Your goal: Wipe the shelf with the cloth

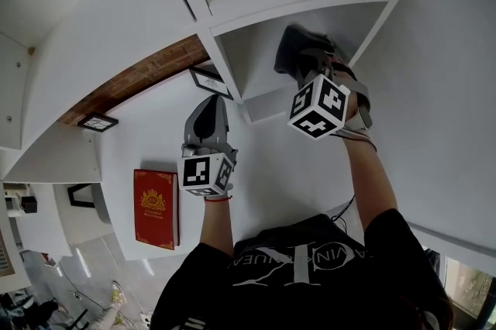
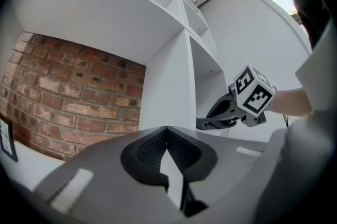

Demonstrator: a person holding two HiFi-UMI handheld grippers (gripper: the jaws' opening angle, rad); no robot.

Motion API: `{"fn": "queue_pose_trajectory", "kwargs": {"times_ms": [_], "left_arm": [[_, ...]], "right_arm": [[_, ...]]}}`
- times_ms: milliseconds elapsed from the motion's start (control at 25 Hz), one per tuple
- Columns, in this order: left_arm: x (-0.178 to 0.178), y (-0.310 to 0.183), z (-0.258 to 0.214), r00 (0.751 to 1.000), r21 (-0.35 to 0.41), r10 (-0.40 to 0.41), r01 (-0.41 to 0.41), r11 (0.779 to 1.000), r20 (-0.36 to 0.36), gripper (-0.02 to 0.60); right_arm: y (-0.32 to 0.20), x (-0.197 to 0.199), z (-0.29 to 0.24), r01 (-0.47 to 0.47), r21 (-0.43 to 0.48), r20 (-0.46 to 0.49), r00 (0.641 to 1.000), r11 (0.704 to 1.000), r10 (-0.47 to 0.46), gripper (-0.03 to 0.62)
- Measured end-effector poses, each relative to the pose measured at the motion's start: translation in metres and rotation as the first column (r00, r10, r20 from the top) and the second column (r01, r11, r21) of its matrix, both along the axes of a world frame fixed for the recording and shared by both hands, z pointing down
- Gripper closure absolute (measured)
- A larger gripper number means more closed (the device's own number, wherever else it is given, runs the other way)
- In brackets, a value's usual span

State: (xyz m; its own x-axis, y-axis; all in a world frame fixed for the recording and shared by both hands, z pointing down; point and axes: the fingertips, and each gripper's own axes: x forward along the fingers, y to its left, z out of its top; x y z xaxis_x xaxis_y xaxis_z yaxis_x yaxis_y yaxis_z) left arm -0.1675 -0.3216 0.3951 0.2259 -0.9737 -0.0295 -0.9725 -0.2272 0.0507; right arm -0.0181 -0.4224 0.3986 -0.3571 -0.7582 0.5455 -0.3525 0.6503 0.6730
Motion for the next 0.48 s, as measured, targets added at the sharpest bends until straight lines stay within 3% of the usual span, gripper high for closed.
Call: {"fn": "queue_pose_trajectory", "kwargs": {"times_ms": [280, 480], "left_arm": [[-0.009, 0.000, 0.003, 1.000, -0.007, -0.018, 0.018, 1.000, 0.001, 0.571], [-0.015, 0.000, 0.007, 1.000, -0.015, -0.029, 0.029, 0.999, 0.004, 0.571]], "right_arm": [[0.009, -0.061, 0.003, 0.215, -0.072, -0.023, 0.976, 0.974, -0.217, 0.585], [0.003, -0.096, 0.004, 0.309, -0.085, -0.021, 0.950, 0.947, -0.312, 0.585]]}}
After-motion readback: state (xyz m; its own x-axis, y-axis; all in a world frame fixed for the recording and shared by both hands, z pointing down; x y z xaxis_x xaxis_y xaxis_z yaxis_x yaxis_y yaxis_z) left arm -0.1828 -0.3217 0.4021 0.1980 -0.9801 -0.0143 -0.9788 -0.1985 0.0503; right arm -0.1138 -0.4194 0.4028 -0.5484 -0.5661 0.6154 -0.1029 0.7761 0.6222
